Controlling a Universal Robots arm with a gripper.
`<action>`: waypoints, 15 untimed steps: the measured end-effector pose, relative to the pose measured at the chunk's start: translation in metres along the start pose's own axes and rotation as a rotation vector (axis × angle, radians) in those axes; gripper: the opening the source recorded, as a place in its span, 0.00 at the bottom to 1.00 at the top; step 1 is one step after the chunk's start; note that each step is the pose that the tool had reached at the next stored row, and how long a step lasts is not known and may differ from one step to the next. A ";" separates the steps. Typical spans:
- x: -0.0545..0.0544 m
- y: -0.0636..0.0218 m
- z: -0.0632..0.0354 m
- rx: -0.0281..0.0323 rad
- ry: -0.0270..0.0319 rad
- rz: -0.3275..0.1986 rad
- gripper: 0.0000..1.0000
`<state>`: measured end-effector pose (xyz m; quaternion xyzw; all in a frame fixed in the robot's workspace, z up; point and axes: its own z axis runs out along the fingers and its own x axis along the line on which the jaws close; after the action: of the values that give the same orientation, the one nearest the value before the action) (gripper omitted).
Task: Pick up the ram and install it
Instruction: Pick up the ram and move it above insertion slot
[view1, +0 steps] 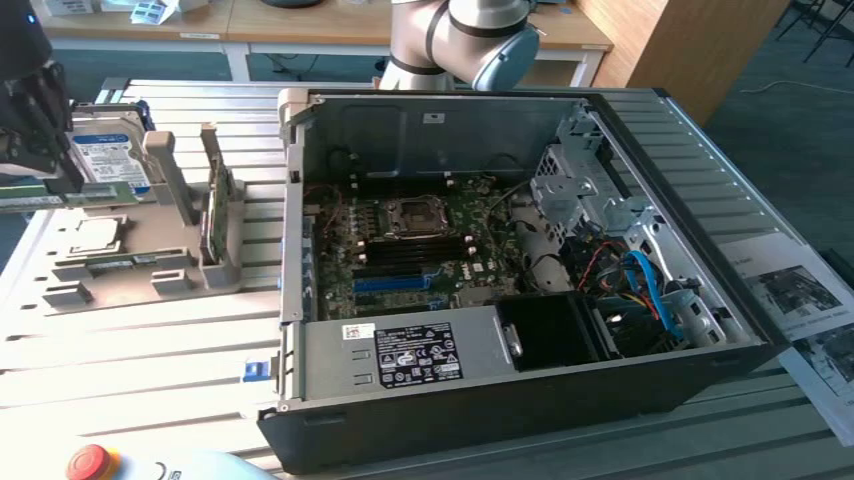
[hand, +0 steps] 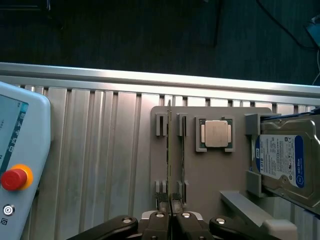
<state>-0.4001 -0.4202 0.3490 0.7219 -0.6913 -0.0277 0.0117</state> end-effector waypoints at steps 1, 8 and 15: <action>0.000 0.0002 -0.0031 -0.0006 0.0000 0.000 0.11; -0.001 0.0013 -0.0236 -0.0040 -0.0001 0.000 0.11; -0.001 0.0017 -0.0313 -0.0057 -0.0003 0.000 0.11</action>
<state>-0.4001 -0.4203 0.3803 0.7219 -0.6912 -0.0298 0.0137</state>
